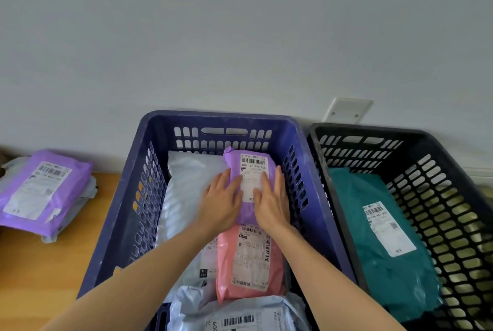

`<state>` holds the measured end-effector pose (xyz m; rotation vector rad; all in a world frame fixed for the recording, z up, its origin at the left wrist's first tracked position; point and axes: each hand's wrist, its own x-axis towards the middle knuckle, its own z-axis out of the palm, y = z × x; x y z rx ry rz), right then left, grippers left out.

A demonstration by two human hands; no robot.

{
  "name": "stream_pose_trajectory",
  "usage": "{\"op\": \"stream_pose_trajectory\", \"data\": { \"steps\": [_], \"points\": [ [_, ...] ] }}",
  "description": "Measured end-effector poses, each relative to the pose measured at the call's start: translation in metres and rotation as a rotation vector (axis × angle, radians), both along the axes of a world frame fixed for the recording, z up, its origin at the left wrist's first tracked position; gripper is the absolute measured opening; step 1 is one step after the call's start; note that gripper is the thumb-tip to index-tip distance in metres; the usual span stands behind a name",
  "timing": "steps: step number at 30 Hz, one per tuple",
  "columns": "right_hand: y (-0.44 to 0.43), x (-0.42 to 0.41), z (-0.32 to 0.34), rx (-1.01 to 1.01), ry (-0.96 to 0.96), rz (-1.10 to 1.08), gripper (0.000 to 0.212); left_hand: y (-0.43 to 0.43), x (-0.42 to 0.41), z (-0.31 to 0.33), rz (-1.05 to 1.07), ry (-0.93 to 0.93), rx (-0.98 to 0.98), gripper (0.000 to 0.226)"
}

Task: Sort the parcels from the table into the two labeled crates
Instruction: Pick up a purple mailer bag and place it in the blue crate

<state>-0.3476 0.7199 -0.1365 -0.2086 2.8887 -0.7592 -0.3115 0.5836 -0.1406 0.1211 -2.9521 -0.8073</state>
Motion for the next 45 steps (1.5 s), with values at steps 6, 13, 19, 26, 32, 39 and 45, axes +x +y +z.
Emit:
{"op": "stream_pose_trajectory", "data": {
  "steps": [6,13,19,26,32,39,45],
  "points": [
    [-0.003,-0.007,-0.025,0.087,-0.033,0.109,0.057,-0.003,0.002,-0.029,-0.026,-0.180,-0.173,0.055],
    [-0.004,-0.011,-0.042,0.104,-0.044,0.104,0.057,-0.004,-0.003,-0.046,-0.016,-0.218,-0.236,0.056],
    [-0.010,-0.007,-0.048,0.137,-0.066,0.095,0.058,-0.008,0.000,-0.052,-0.017,-0.260,-0.243,0.057],
    [-0.012,-0.006,-0.039,0.129,-0.082,0.093,0.058,-0.012,-0.004,-0.047,-0.034,-0.334,-0.219,0.058],
    [-0.020,-0.001,-0.022,0.060,-0.036,0.013,0.058,-0.016,0.000,-0.027,-0.003,-0.338,-0.100,0.064],
    [-0.027,0.004,-0.003,-0.038,-0.009,-0.008,0.061,-0.026,0.022,0.004,0.058,-0.341,-0.003,0.065],
    [-0.042,0.011,0.035,-0.145,0.085,0.032,0.051,-0.045,0.035,0.061,0.122,-0.183,0.055,0.059]
  ]
}}
